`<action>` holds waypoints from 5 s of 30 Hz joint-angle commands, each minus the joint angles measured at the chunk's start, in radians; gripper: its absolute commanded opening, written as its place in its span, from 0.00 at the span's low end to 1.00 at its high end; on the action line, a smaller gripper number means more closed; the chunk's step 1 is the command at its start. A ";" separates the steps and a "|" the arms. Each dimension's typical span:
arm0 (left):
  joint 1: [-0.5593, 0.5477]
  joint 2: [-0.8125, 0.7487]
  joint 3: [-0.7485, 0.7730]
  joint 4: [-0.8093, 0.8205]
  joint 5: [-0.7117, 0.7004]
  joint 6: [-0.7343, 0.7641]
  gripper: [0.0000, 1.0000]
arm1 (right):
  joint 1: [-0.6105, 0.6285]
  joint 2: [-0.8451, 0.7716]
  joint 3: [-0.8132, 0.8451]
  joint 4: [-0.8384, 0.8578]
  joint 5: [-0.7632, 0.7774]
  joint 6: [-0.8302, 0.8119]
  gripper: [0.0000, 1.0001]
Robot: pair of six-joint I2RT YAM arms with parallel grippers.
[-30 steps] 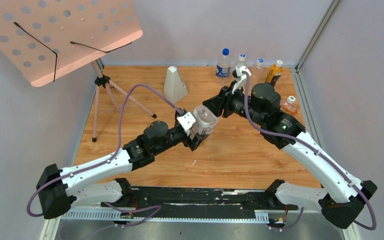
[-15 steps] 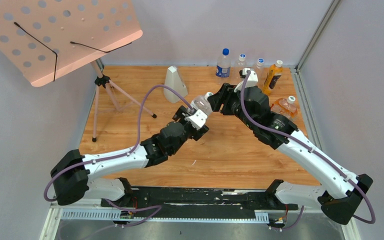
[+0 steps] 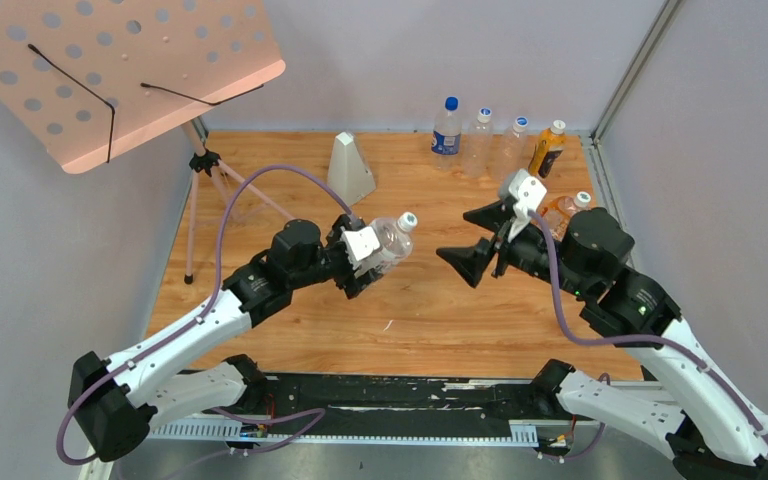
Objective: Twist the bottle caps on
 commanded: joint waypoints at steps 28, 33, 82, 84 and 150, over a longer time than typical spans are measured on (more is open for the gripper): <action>0.007 0.079 0.249 -0.443 0.387 0.367 0.00 | 0.085 0.110 -0.024 -0.144 -0.269 -0.454 0.58; 0.006 0.080 0.252 -0.442 0.395 0.362 0.00 | 0.105 0.126 -0.015 -0.145 -0.259 -0.463 0.50; -0.115 0.046 -0.028 0.014 -0.038 0.385 0.00 | -0.091 0.057 -0.093 -0.002 -0.378 -0.036 0.93; -0.115 0.056 -0.028 -0.001 0.007 0.387 0.00 | -0.090 0.029 -0.110 -0.002 -0.401 -0.151 0.99; -0.131 -0.038 -0.128 0.156 -0.058 0.419 0.00 | 0.017 0.355 -0.041 -0.087 -0.146 0.173 0.00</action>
